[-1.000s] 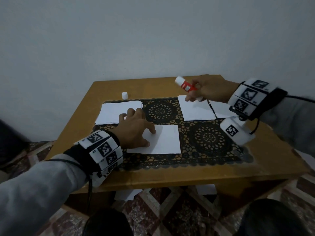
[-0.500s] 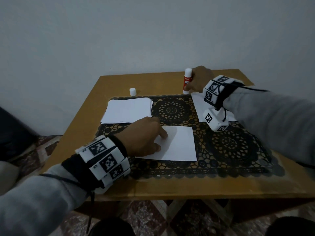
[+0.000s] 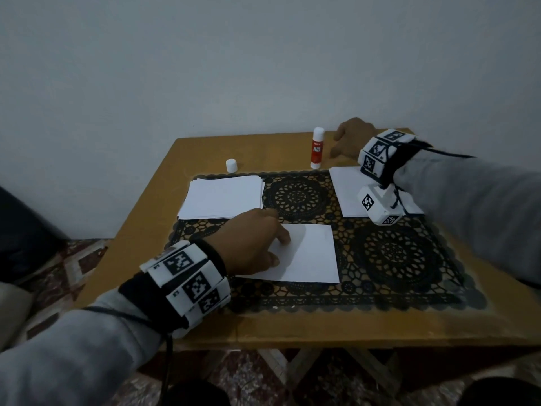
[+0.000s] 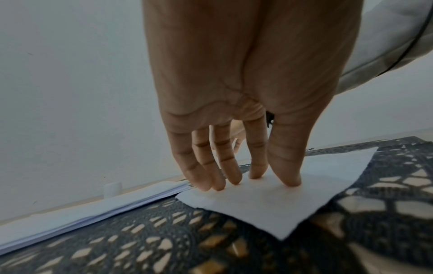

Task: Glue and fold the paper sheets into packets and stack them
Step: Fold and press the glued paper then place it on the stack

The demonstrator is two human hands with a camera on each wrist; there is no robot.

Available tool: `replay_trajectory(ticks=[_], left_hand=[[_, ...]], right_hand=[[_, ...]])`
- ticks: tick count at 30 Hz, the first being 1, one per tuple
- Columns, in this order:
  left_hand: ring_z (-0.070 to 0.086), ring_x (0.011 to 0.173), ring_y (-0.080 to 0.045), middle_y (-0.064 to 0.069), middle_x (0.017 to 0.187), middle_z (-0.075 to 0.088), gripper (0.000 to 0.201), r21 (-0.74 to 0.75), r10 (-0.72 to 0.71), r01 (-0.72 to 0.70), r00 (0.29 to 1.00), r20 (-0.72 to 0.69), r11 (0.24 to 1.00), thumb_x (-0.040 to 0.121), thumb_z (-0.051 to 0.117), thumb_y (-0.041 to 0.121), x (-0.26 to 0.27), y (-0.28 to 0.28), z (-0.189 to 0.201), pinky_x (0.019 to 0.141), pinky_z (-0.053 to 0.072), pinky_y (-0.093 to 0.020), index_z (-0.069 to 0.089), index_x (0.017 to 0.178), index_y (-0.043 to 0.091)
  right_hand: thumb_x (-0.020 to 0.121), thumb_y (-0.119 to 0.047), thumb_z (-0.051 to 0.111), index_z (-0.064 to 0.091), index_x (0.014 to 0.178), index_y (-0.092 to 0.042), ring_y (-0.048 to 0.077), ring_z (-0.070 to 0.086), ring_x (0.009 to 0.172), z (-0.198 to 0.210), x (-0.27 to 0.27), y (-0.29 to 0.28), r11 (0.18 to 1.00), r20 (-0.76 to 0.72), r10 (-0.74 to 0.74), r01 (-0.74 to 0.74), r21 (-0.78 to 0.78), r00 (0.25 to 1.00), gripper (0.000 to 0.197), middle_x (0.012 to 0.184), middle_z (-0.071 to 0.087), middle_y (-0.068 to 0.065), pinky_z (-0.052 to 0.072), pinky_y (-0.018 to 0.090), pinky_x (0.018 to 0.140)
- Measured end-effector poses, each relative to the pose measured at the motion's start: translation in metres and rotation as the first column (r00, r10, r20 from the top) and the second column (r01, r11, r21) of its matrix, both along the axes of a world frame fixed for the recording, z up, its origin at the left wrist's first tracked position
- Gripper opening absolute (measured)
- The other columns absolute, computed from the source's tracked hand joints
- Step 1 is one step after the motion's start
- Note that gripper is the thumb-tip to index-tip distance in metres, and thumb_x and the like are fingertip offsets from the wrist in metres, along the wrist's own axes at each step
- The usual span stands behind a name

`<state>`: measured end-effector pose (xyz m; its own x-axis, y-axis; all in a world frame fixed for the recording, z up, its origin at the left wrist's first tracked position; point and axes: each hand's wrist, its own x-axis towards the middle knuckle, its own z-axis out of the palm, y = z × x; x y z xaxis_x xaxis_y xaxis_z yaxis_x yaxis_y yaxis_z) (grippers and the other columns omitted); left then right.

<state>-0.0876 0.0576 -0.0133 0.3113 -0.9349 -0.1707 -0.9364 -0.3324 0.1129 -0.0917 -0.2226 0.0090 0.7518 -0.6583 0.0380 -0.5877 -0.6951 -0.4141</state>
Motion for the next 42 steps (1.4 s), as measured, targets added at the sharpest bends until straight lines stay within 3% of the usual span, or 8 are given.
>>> replay_trajectory(ticks=[6,10,13,17,27,31,36,42], left_hand=[[0.047,0.108,-0.015,0.004,0.114,0.05,0.044,0.02,0.006,-0.007,1.0,0.013,1.0,0.084,0.068,0.032,0.0,-0.001,0.0,0.081,0.035,-0.021,0.059,0.127,0.029],[0.049,0.107,-0.016,0.002,0.115,0.051,0.044,0.034,0.006,-0.007,1.0,0.025,0.999,0.084,0.068,0.031,-0.002,-0.001,0.0,0.08,0.035,-0.021,0.059,0.127,0.028],[0.048,0.107,-0.016,0.002,0.116,0.051,0.044,0.041,0.019,-0.02,0.999,0.028,0.999,0.084,0.068,0.031,-0.003,0.0,0.0,0.08,0.034,-0.02,0.058,0.127,0.029],[0.048,0.107,-0.016,0.001,0.117,0.051,0.044,0.038,0.028,-0.029,0.999,0.019,0.999,0.085,0.067,0.03,-0.005,0.002,0.0,0.08,0.034,-0.02,0.058,0.128,0.028],[0.048,0.105,-0.015,0.001,0.116,0.051,0.044,0.032,0.033,-0.034,0.999,0.027,0.999,0.085,0.068,0.03,-0.004,0.001,-0.001,0.077,0.032,-0.02,0.059,0.128,0.028],[0.048,0.107,-0.015,0.001,0.117,0.051,0.044,0.036,0.031,-0.033,0.999,0.044,0.999,0.086,0.066,0.03,-0.005,0.001,-0.002,0.079,0.033,-0.02,0.057,0.129,0.028],[0.046,0.111,-0.016,0.001,0.12,0.05,0.045,0.039,0.038,-0.04,0.998,0.058,0.998,0.088,0.064,0.03,-0.007,0.001,-0.003,0.083,0.033,-0.02,0.055,0.132,0.028],[0.045,0.115,-0.018,0.0,0.125,0.048,0.046,0.044,0.049,-0.052,0.997,0.065,0.998,0.09,0.061,0.03,-0.011,0.003,-0.003,0.089,0.037,-0.024,0.052,0.134,0.027]], right_hand=[[0.081,-0.016,0.073,0.07,0.097,-0.002,0.031,0.062,0.096,0.021,-0.083,-0.024,0.97,-0.245,0.039,-0.096,-0.224,0.969,0.021,0.107,0.068,0.014,0.05,0.032,0.078],[0.084,-0.027,0.072,0.064,0.112,-0.01,0.025,0.055,0.109,0.015,-0.137,-0.03,0.961,-0.434,0.045,-0.158,-0.229,0.9,0.034,0.12,0.059,0.008,0.039,0.027,0.081],[0.081,-0.04,0.073,0.059,0.119,-0.015,0.022,0.055,0.11,0.006,-0.158,-0.031,0.96,-0.495,0.105,-0.217,-0.175,0.862,0.047,0.123,0.059,0.005,0.041,0.028,0.087],[0.08,-0.043,0.072,0.056,0.129,-0.017,0.022,0.051,0.121,-0.006,-0.162,-0.028,0.943,-0.499,0.194,-0.301,-0.142,0.844,0.057,0.133,0.056,0.004,0.041,0.032,0.101],[0.09,-0.037,0.063,0.063,0.12,-0.022,0.02,0.054,0.113,-0.021,-0.164,-0.035,0.888,-0.471,0.252,-0.396,-0.234,0.845,0.034,0.123,0.063,0.001,0.043,0.033,0.096],[0.093,-0.027,0.059,0.067,0.112,-0.019,0.02,0.06,0.106,-0.023,-0.165,-0.034,0.878,-0.424,0.272,-0.403,-0.258,0.864,0.022,0.115,0.067,0.002,0.043,0.03,0.09],[0.087,-0.012,0.059,0.063,0.077,-0.017,0.021,0.061,0.086,-0.025,-0.162,-0.029,0.896,-0.314,0.246,-0.339,-0.288,0.917,0.012,0.093,0.069,0.003,0.043,0.027,0.072],[0.08,-0.006,0.065,0.057,0.071,-0.006,0.022,0.054,0.073,-0.013,-0.159,-0.028,0.964,-0.193,0.078,-0.123,-0.235,0.978,0.012,0.086,0.067,0.016,0.036,0.023,0.054]])
